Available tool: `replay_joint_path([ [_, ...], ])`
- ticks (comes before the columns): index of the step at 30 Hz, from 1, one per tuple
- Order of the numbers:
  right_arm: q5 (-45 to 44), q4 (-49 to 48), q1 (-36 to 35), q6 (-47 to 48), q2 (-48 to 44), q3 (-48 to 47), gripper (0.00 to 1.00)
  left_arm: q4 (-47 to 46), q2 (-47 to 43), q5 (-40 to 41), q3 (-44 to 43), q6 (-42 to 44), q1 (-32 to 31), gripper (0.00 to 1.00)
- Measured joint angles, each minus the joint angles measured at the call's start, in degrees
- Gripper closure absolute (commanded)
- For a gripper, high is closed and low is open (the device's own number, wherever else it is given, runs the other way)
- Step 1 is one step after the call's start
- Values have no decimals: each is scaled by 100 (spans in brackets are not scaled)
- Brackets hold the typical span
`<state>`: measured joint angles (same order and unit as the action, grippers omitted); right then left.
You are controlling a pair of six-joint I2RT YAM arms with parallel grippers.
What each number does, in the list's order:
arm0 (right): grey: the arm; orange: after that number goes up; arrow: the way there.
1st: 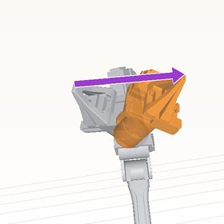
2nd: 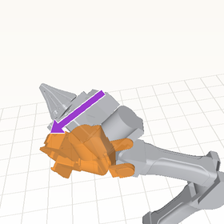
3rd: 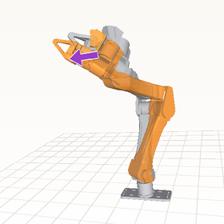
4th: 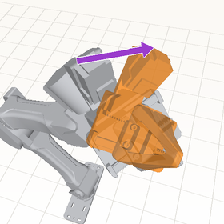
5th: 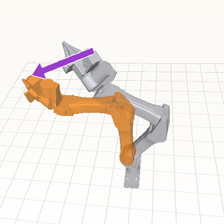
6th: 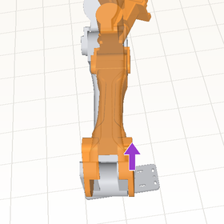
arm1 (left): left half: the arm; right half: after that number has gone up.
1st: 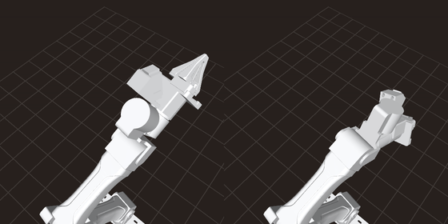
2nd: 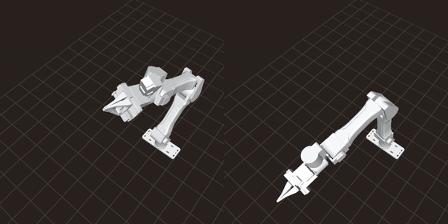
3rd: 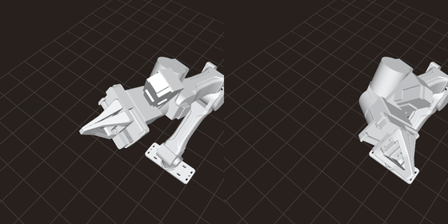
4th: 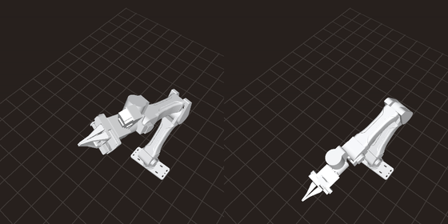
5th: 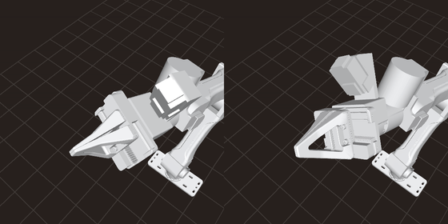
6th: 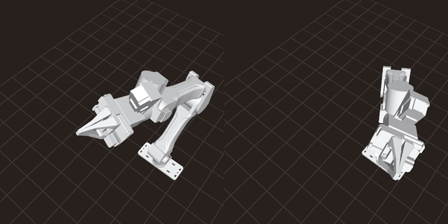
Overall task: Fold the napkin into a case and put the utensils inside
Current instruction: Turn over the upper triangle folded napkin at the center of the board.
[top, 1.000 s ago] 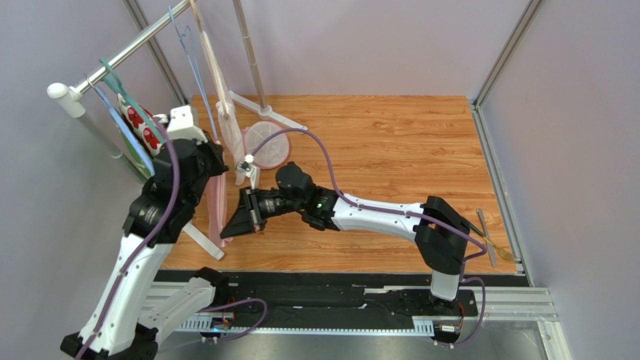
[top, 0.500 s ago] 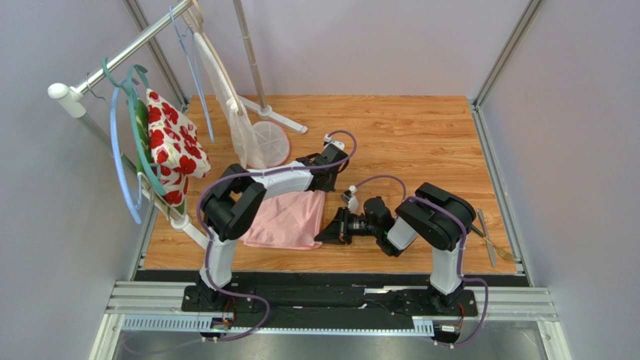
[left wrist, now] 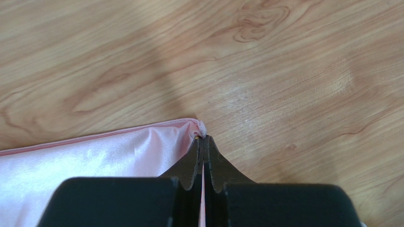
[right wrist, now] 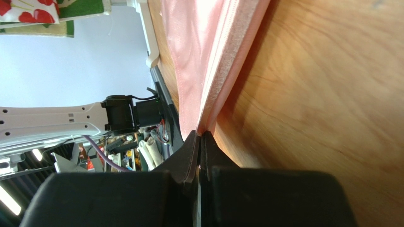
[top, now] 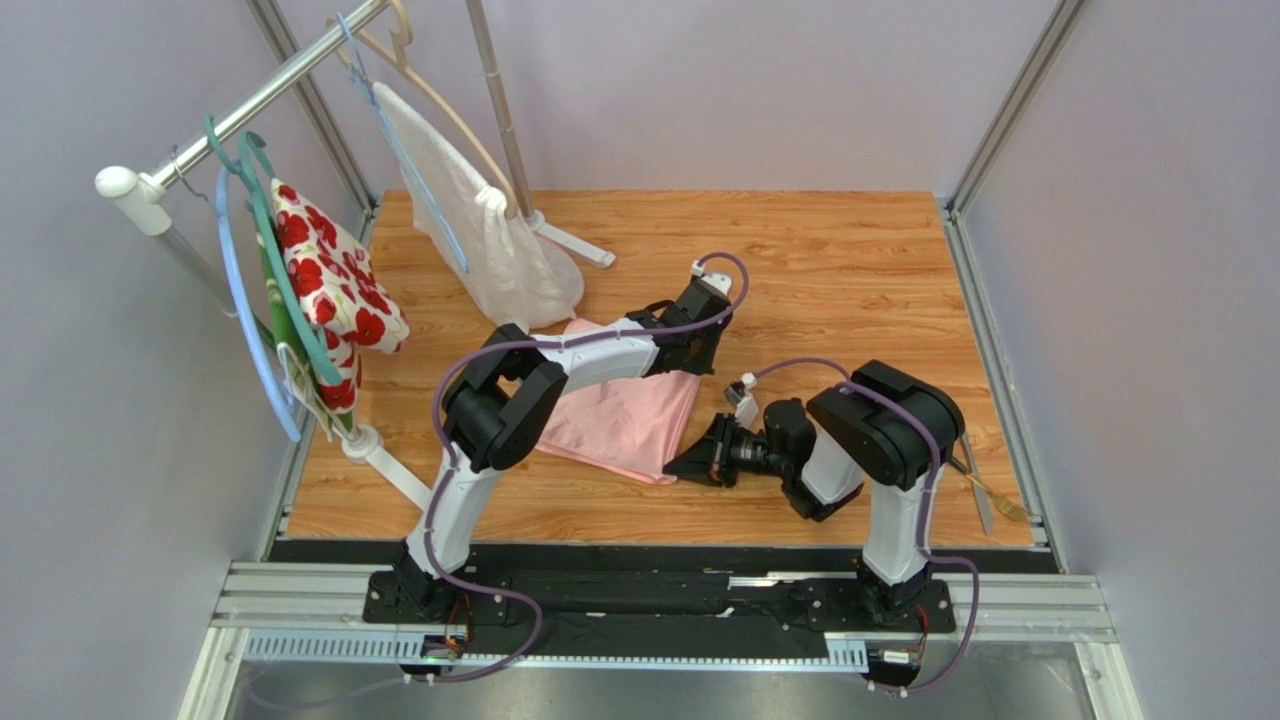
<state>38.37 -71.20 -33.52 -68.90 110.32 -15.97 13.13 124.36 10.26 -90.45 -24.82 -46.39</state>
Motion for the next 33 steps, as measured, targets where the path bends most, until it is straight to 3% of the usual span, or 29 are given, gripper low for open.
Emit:
replay_joint_path([
  [2,-66,33,0,42,-17,68,93,-7,111,-61,-61,-22,-33,95],
  [3,-101,85,9,68,-46,98,88,15,127,-125,-122,-26,-37,88],
  [4,-136,168,13,103,-98,125,76,24,136,-144,-157,-24,-44,74],
  [7,13,763,-46,271,-470,240,59,-203,146,-120,-214,20,-24,59],
  [10,90,1814,-125,560,-1215,328,43,-442,76,-120,-254,63,42,55],
  [12,-42,2798,-118,879,-1941,264,32,-431,-59,-166,-247,74,72,49],
  [13,-203,3515,-105,1097,-2426,184,29,-422,-157,-225,-221,90,85,40],
  [18,-1217,6463,76,2031,-4319,-577,24,-133,-1119,-599,-15,101,111,31],
  [22,-1794,7980,931,2653,-4876,-1388,23,-44,-2229,-831,413,17,109,40],
  [27,-2044,9108,1617,3154,-4107,-2540,22,61,-3296,-1027,1093,-129,105,41],
  [33,-1965,9447,1641,3499,-2531,-4172,25,190,-3770,-1309,2175,-393,24,39],
])
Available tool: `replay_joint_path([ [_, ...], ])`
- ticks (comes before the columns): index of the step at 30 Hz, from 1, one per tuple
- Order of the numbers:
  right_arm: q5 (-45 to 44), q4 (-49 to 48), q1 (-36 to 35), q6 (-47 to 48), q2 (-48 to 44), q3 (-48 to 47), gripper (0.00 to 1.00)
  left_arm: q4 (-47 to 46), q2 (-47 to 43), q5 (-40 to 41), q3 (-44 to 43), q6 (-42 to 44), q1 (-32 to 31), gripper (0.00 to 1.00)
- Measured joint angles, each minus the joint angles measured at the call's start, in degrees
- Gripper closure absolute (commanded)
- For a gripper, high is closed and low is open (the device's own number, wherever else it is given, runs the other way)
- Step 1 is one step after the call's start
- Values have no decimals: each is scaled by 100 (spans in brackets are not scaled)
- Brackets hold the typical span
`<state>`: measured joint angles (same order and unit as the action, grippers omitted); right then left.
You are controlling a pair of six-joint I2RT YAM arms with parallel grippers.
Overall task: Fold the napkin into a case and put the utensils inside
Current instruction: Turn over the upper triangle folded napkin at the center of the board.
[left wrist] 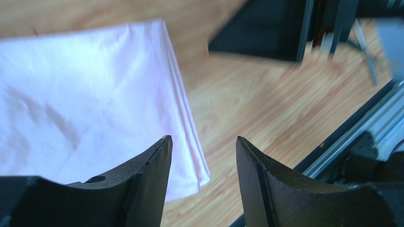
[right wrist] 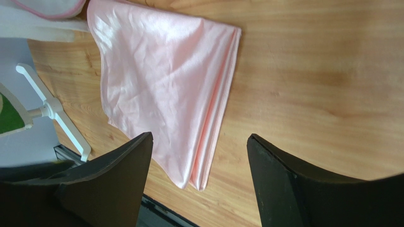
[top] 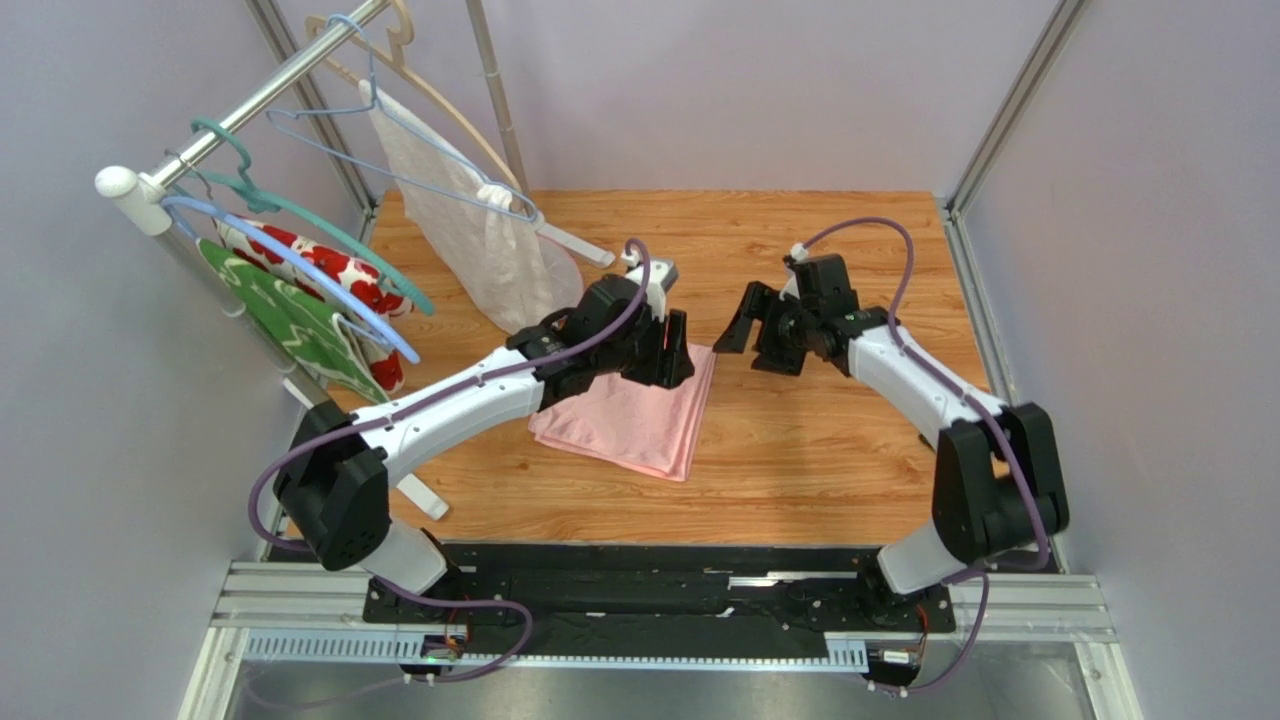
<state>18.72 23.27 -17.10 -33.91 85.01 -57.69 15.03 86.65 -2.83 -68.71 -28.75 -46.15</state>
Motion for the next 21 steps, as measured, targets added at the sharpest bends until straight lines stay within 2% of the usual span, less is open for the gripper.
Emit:
replay_joint_path([
  [4,162,-37,0,50,1003,-741,31,149,133,70,588,-118,-343,40],
  [9,260,9,-13,151,2092,-1263,31,197,557,149,802,-227,-710,36],
  [13,247,127,-42,295,2380,-1484,32,181,885,184,804,-297,-868,34],
  [21,122,157,-168,533,2527,-1674,32,341,1351,588,726,-374,-1165,36],
])
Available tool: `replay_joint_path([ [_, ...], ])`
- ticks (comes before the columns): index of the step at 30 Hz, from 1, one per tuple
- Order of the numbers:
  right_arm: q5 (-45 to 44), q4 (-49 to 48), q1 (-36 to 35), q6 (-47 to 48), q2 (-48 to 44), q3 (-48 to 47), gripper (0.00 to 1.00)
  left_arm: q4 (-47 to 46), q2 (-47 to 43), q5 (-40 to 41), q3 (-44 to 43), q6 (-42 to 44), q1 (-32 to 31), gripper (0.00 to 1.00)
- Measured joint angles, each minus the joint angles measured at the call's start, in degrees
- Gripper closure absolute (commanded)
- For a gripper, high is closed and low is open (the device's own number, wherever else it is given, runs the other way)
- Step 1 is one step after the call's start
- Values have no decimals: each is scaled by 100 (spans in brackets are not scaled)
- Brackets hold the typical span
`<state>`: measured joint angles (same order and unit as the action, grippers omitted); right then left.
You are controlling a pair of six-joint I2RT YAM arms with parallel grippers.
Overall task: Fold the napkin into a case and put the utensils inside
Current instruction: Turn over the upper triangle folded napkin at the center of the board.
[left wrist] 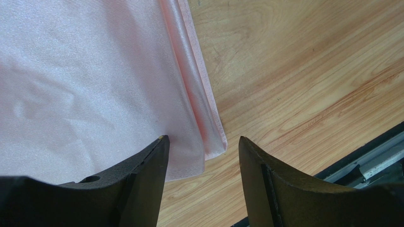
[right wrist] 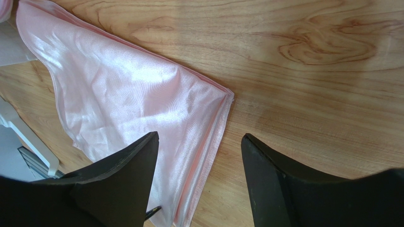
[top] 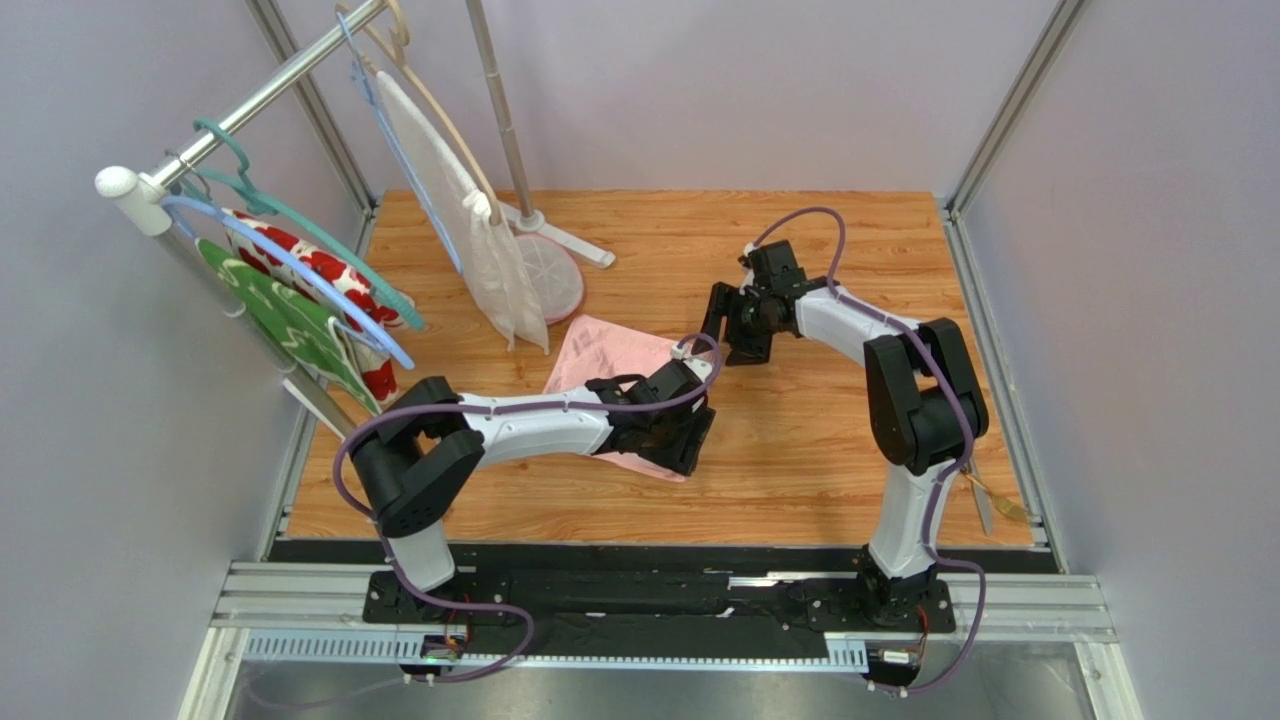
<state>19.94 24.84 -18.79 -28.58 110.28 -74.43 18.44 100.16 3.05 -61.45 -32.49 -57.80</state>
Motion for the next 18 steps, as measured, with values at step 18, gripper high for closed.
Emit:
replay_joint_path([
  [18,-343,107,-221,306,400,-299,46,190,260,271,-144,-212,-109,45],
])
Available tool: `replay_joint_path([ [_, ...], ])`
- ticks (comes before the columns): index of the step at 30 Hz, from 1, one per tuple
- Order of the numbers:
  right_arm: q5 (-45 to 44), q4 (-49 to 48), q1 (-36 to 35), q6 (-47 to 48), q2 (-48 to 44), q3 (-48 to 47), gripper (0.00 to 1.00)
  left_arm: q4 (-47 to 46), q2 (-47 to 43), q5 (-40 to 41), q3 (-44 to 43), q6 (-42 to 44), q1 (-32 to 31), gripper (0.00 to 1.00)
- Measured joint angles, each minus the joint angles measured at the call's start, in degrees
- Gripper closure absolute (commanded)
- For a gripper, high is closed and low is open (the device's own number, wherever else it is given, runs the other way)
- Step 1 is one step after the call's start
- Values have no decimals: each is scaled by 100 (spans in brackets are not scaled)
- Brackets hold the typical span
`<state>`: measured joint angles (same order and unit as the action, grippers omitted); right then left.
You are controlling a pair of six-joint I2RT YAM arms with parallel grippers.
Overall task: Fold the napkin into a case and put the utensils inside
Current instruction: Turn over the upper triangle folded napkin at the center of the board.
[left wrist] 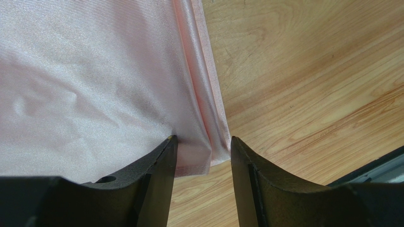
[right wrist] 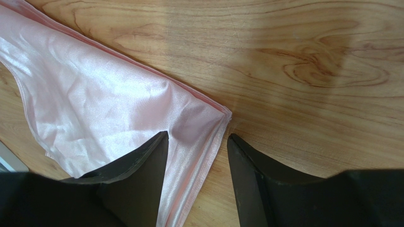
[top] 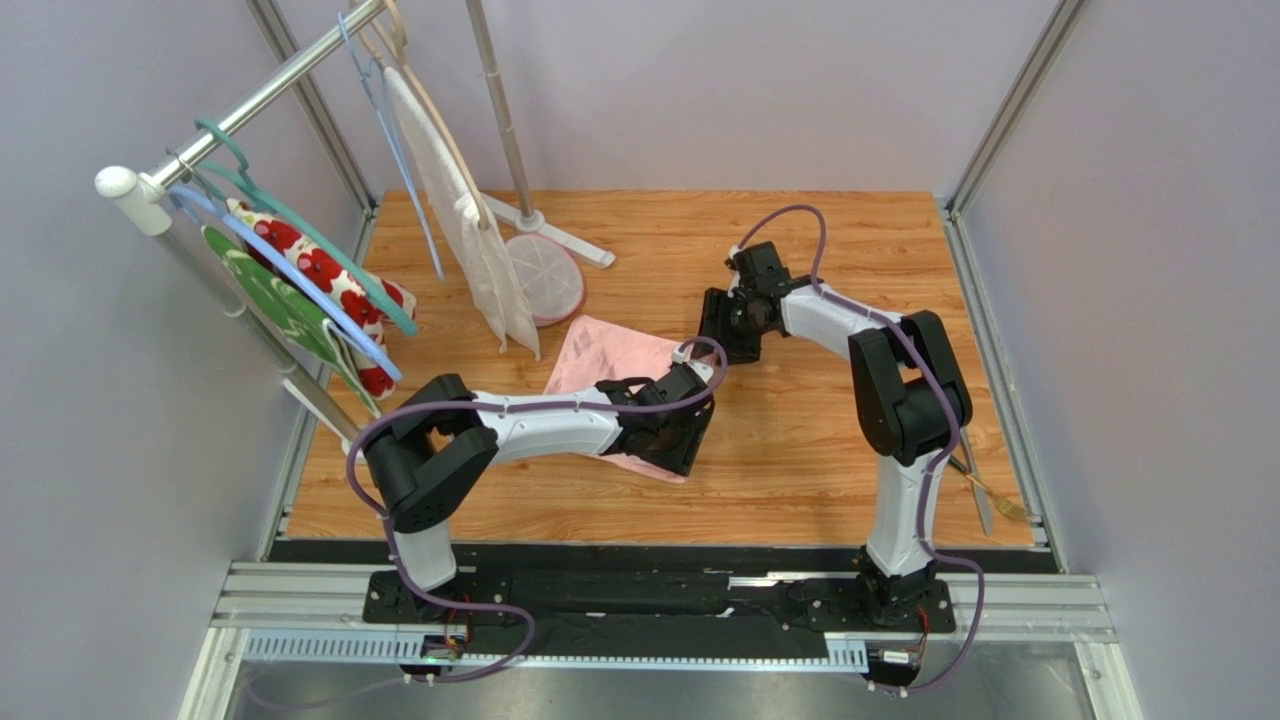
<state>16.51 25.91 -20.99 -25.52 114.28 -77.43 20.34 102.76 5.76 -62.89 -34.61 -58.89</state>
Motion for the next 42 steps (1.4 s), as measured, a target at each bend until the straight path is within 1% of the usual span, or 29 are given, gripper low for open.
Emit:
replay_joint_path([
  [5,-122,4,-28,33,9,0,53,26,37,35,-37,-4,-31,44],
  [7,-155,7,-28,33,17,-2,53,46,57,35,-61,-4,-35,45],
  [8,-175,4,-31,31,22,-2,57,57,72,35,-83,-4,-35,49],
  [10,-195,4,-37,31,44,-22,60,81,114,39,-136,-4,-35,53],
  [12,-201,-2,-48,31,87,-61,65,81,142,63,-157,-2,-37,60],
  [14,-210,-13,-59,26,118,-85,70,83,155,83,-164,2,-39,68],
  [18,-214,-44,-63,-17,166,-107,76,90,162,96,-166,9,-42,73],
  [19,-214,-46,-63,-24,173,-109,78,90,162,98,-166,11,-44,75],
  [20,-216,-44,-63,-37,179,-118,82,90,162,96,-166,7,-48,81],
  [22,-214,-42,-66,-59,197,-136,84,90,162,94,-166,2,-61,83],
  [23,-214,-44,-70,-76,210,-140,91,87,162,90,-166,9,-68,82],
  [25,-199,-37,-70,-129,234,-166,96,87,162,81,-168,17,-74,79],
  [26,-175,-35,-72,-151,243,-179,98,85,162,76,-168,17,-76,73],
  [28,-164,-24,-74,-173,243,-192,99,98,162,72,-177,33,-76,66],
  [29,-164,-24,-79,-190,245,-197,100,118,160,59,-192,22,-76,60],
  [32,-164,-26,-85,-210,256,-216,100,153,133,28,-205,26,-83,54],
  [40,-162,-20,-96,-212,278,-258,100,407,118,7,-385,20,-179,52],
  [42,-164,-20,-98,-210,278,-258,100,487,166,2,-520,20,-212,55],
])
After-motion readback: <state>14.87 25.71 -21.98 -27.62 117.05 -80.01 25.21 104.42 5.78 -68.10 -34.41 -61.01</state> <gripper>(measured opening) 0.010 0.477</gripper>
